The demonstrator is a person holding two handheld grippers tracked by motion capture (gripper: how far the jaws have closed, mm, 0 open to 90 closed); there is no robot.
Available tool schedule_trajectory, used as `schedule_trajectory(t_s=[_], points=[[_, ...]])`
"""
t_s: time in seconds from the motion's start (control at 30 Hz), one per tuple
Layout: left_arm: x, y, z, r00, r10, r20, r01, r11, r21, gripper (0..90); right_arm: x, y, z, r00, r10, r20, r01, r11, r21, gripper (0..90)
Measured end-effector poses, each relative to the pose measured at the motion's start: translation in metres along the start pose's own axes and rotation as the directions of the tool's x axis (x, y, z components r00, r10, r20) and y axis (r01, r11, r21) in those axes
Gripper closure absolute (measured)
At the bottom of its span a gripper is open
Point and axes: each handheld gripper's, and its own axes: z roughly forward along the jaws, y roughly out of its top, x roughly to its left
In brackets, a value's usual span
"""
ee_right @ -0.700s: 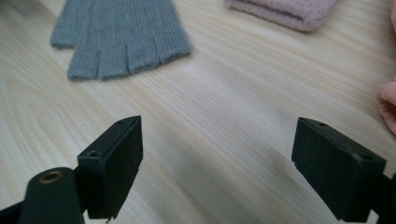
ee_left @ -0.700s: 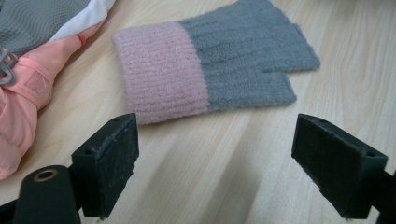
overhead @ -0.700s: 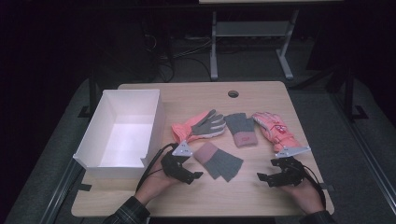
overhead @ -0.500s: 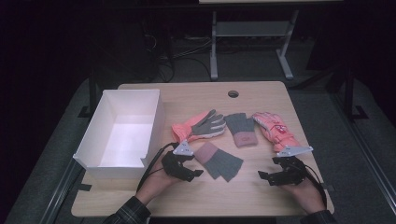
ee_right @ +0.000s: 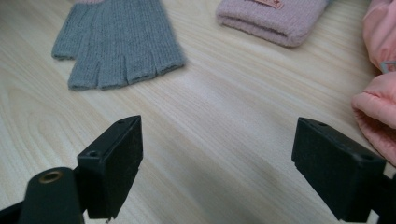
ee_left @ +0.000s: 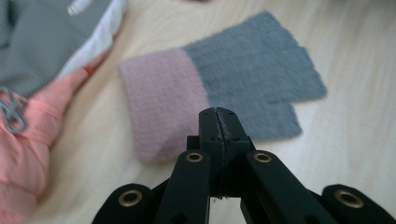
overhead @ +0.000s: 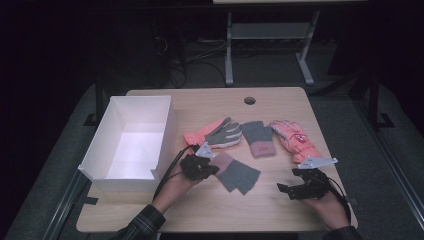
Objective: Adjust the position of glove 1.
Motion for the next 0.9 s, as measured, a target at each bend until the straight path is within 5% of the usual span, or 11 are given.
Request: schedule_trajectory(t_s=[0.4,0.9], points=[[0.024,0.018,0.021,0.9981,-0.039,-0.047,0.04,0.9991,0.013,89.7,-0.001,0.0,0.002,1.0,0.005,-0.002,-0.005,1.0,-0.001,15.5],[0.024,0.014,0.029,0.9981,-0.049,-0.036,0.052,0.9958,0.075,89.7,-0.001,-0.001,0.0,0.9999,-0.008,0.009,0.008,1.0,-0.019,14.2]])
